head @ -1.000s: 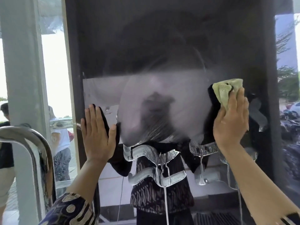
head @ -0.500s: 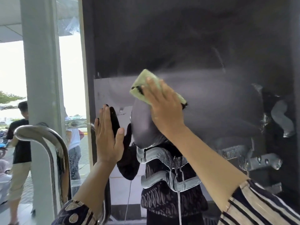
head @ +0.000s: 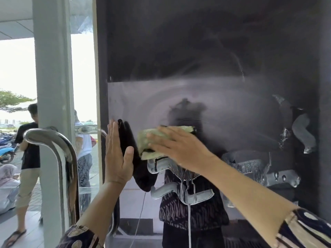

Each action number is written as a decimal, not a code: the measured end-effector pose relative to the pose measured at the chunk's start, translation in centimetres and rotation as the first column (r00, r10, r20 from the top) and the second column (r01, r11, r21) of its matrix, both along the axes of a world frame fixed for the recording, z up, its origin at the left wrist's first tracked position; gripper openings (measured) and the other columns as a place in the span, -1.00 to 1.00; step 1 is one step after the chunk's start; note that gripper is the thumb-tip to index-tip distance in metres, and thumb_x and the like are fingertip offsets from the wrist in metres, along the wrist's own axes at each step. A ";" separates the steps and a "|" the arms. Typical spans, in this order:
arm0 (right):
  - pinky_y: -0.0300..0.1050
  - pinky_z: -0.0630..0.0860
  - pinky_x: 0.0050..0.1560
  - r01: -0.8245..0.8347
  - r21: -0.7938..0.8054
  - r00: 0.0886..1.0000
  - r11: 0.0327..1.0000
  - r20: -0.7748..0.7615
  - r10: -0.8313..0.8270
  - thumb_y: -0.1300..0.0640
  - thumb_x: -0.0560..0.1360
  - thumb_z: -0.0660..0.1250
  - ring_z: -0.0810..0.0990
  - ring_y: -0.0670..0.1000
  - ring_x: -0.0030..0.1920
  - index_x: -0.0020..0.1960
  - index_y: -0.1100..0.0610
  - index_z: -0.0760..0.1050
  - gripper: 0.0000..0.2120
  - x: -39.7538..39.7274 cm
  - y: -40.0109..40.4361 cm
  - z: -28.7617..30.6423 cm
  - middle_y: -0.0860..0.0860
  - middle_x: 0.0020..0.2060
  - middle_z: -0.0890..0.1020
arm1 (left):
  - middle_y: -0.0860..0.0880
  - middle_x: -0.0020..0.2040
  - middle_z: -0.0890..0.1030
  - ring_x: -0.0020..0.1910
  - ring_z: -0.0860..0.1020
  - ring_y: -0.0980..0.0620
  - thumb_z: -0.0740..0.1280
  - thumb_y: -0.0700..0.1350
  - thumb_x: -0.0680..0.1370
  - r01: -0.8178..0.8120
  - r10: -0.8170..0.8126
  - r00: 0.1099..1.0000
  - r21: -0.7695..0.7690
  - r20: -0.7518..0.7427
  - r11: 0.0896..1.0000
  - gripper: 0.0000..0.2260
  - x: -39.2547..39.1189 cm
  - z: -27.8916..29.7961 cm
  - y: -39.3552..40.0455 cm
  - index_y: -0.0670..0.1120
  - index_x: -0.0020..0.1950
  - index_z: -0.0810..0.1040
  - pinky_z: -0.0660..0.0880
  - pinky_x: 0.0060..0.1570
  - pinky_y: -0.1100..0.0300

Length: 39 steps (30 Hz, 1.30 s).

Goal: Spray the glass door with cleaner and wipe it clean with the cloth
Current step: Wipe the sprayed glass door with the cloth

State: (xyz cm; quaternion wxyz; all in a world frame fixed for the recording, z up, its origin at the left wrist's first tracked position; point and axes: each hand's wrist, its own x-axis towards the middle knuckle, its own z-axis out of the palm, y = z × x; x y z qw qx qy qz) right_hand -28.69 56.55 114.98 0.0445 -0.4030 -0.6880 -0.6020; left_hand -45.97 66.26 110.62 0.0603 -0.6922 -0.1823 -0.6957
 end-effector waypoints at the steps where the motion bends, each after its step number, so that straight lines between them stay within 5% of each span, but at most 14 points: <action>1: 0.05 0.30 0.31 -0.020 0.091 0.997 0.996 -0.066 0.026 0.30 0.37 0.32 0.41 0.14 0.31 0.32 0.08 0.39 -0.47 0.7 -0.3 0.5 0.02 0.33 0.43 | -0.09 0.48 0.07 0.48 0.03 -0.07 -0.11 0.29 0.54 -0.012 0.012 1.000 -0.008 -0.010 1.000 -0.31 -0.2 0.0 0.0 -0.22 0.46 0.03 -0.03 0.44 0.13; 5: 0.16 0.46 0.13 0.021 0.398 0.856 0.917 -0.481 0.190 0.36 0.29 0.42 0.50 0.25 0.20 0.25 0.18 0.47 -0.47 1.8 0.1 3.9 0.14 0.25 0.51 | -0.09 0.47 0.09 0.47 0.06 -0.04 -0.12 0.28 0.55 -0.040 0.040 0.999 -0.013 0.017 0.999 -0.35 -1.3 0.6 -0.1 -0.16 0.46 0.03 -0.01 0.44 0.13; 11: 0.11 0.25 0.32 -0.030 0.398 0.756 0.917 -0.591 0.282 0.36 0.48 0.15 0.26 0.28 0.37 0.39 0.18 0.28 -0.52 -2.8 3.2 9.1 0.16 0.40 0.31 | -0.20 0.45 0.15 0.46 0.11 -0.13 -0.12 0.28 0.55 0.025 -0.025 0.998 0.008 0.055 1.000 -0.34 -1.2 2.3 -0.3 -0.22 0.43 0.06 0.07 0.42 -0.04; 17: 0.03 -0.01 0.41 -0.104 0.240 0.851 0.965 -0.481 0.211 0.24 0.42 -0.34 0.07 0.19 0.45 0.44 0.13 0.16 -0.36 -8.0 5.8 12.5 0.08 0.47 0.13 | -0.23 0.46 0.13 0.45 0.12 -0.21 -0.14 0.28 0.54 0.074 -0.081 0.991 0.066 0.107 0.995 -0.35 -0.9 5.1 -0.4 -0.18 0.43 0.00 0.10 0.39 -0.20; 20: -0.01 -0.05 0.39 -0.108 0.155 0.910 0.982 -0.382 0.160 0.27 0.51 -0.14 0.02 0.15 0.45 0.45 0.08 0.09 -0.49 -9.9 6.9 12.6 0.02 0.49 0.07 | -0.17 0.48 0.09 0.37 0.18 -0.38 -0.18 0.30 0.53 0.027 -0.037 0.988 0.073 0.147 0.997 -0.32 -1.2 5.7 -0.2 -0.17 0.45 -0.03 0.15 0.37 -0.18; 22: -0.03 -0.01 0.40 -0.114 0.127 0.941 0.985 -0.305 0.148 0.25 0.55 0.00 0.05 0.12 0.45 0.45 0.04 0.10 -0.52 -10.6 7.1 12.0 -0.02 0.49 0.08 | -0.14 0.47 0.05 0.46 0.06 -0.14 -0.19 0.30 0.53 0.013 -0.033 0.981 0.104 0.190 0.995 -0.26 -1.3 5.8 -0.3 -0.28 0.45 -0.01 0.02 0.44 0.13; 24: -0.06 0.06 0.40 -0.131 0.101 0.965 0.986 -0.213 0.150 0.22 0.56 0.07 0.09 0.09 0.44 0.44 0.01 0.11 -0.53 -10.9 7.0 10.6 -0.07 0.48 0.11 | -0.12 0.44 0.05 0.46 0.03 0.02 -0.20 0.29 0.53 -0.010 -0.025 0.969 0.139 0.247 0.990 -0.23 -1.3 5.8 -0.4 -0.35 0.43 0.01 -0.02 0.43 0.22; 31: -0.06 0.06 0.41 -0.136 -0.112 0.989 0.984 -0.074 0.128 0.15 0.56 0.12 0.15 0.05 0.43 0.41 -0.04 0.19 -0.56 -9.1 4.5 2.2 -0.08 0.46 0.19 | -0.28 0.44 0.15 0.44 0.10 -0.12 -0.21 0.32 0.51 -0.061 0.025 0.947 0.102 0.319 0.993 -0.20 -2.7 4.8 -0.9 -0.34 0.42 0.11 0.04 0.38 0.34; 36: -0.08 0.06 0.42 -0.023 -0.212 0.992 0.977 0.118 0.049 0.10 0.55 0.15 0.15 0.01 0.44 0.43 -0.06 0.15 -0.53 -5.7 3.3 -2.5 -0.16 0.45 0.19 | -0.26 0.42 0.19 0.43 0.12 -0.18 -0.20 0.32 0.52 -0.108 0.091 0.964 0.056 0.249 0.993 -0.20 -3.2 3.8 -1.4 -0.34 0.41 0.14 0.03 0.36 0.40; 39: -0.10 0.19 0.38 -0.046 -0.140 0.990 0.989 0.124 0.063 0.16 0.51 0.11 0.28 -0.01 0.39 0.38 -0.07 0.28 -0.55 -3.1 2.0 -2.3 -0.18 0.40 0.31 | -0.11 0.43 0.14 0.45 0.09 -0.14 -0.22 0.33 0.51 -0.141 0.141 0.976 -0.012 0.163 0.990 -0.22 -3.1 3.0 -1.3 -0.27 0.43 0.11 -0.01 0.40 0.30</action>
